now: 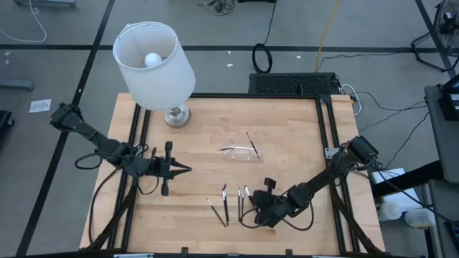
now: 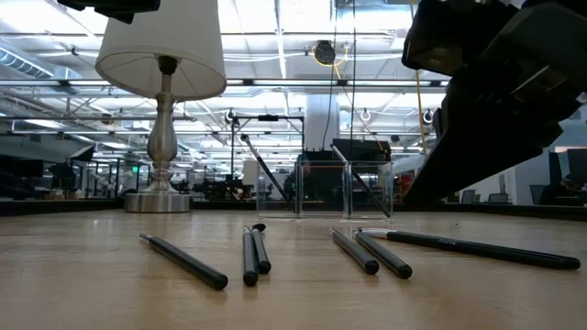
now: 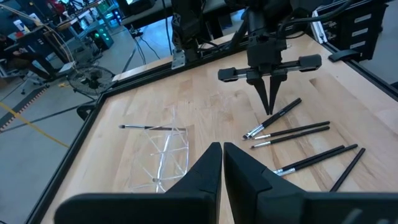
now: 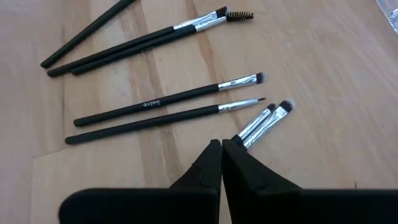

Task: Put items in baskets/containers
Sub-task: Put the eyeshadow brush into the transparent organizer

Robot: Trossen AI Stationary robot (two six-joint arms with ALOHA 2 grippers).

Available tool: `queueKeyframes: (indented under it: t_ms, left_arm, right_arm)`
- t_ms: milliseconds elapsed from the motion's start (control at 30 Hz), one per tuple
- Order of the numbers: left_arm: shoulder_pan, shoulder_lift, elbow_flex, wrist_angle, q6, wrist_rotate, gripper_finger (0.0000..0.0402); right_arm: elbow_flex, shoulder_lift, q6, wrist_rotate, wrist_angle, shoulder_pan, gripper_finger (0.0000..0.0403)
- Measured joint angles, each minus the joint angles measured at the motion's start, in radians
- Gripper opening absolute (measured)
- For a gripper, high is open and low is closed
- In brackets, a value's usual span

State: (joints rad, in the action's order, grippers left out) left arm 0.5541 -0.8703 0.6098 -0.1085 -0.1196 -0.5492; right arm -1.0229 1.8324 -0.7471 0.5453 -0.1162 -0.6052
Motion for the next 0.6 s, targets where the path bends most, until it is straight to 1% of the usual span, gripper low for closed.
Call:
queueKeyframes:
  t_ms: [233, 467, 600]
  left_arm:
    - [0.0, 0.0, 0.0, 0.0, -0.002, 0.0, 0.0026]
    - [0.0, 0.0, 0.0, 0.001, -0.002, -0.001, 0.0026]
    - [0.0, 0.0, 0.0, 0.001, -0.006, -0.001, 0.0026]
  right_arm:
    - [0.01, 0.0, -0.002, 0.003, 0.006, 0.002, 0.0]
    - [0.09, 0.0, -0.001, 0.003, 0.139, 0.004, 0.0]
    - [0.095, 0.0, 0.006, 0.003, 0.156, 0.009, 0.0]
